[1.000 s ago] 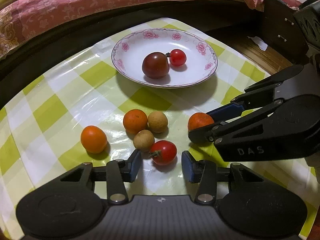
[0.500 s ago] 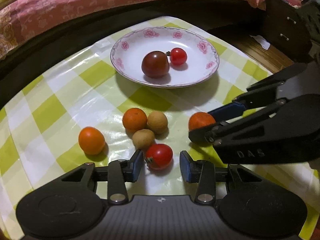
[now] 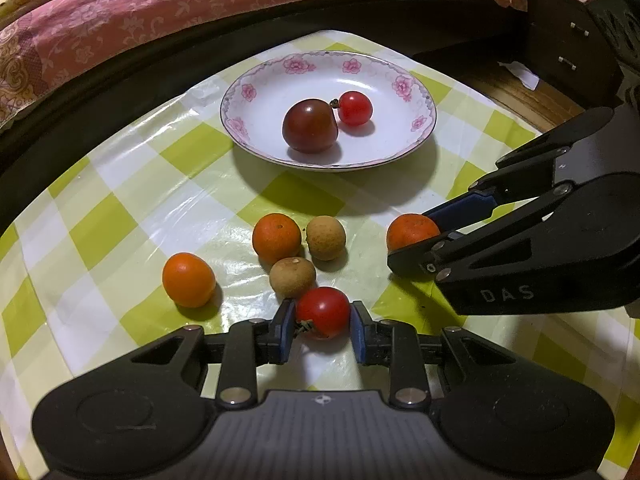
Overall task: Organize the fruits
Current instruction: 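Grasp a small orange with the right tool while the left tool grasps a red cherry tomato, then carry the held orange and cherry tomato toward the white plate with both tools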
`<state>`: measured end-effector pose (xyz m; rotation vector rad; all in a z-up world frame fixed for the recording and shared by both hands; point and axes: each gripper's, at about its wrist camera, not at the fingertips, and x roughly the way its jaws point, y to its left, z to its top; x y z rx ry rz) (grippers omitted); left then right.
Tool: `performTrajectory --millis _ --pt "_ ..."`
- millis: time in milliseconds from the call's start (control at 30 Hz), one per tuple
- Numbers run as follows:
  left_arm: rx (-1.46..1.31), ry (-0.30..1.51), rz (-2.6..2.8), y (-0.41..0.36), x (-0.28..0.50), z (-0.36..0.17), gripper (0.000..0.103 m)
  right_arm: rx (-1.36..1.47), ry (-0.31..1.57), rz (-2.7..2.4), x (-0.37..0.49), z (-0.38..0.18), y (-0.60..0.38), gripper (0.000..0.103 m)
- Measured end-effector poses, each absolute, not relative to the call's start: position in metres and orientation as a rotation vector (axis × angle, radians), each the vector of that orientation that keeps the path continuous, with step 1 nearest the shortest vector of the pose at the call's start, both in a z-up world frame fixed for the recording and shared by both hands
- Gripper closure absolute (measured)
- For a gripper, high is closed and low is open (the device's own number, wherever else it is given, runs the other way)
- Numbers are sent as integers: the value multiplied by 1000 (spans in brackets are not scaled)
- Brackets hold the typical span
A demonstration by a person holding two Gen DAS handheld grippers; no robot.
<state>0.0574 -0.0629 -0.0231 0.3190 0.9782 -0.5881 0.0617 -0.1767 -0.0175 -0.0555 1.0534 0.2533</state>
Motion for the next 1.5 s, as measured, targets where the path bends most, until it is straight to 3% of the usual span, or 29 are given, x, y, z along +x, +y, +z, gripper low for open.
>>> performTrajectory --millis 1500 --pt "419 913 -543 -69 52 -5 67 -91 1017 226 55 -8 -174 75"
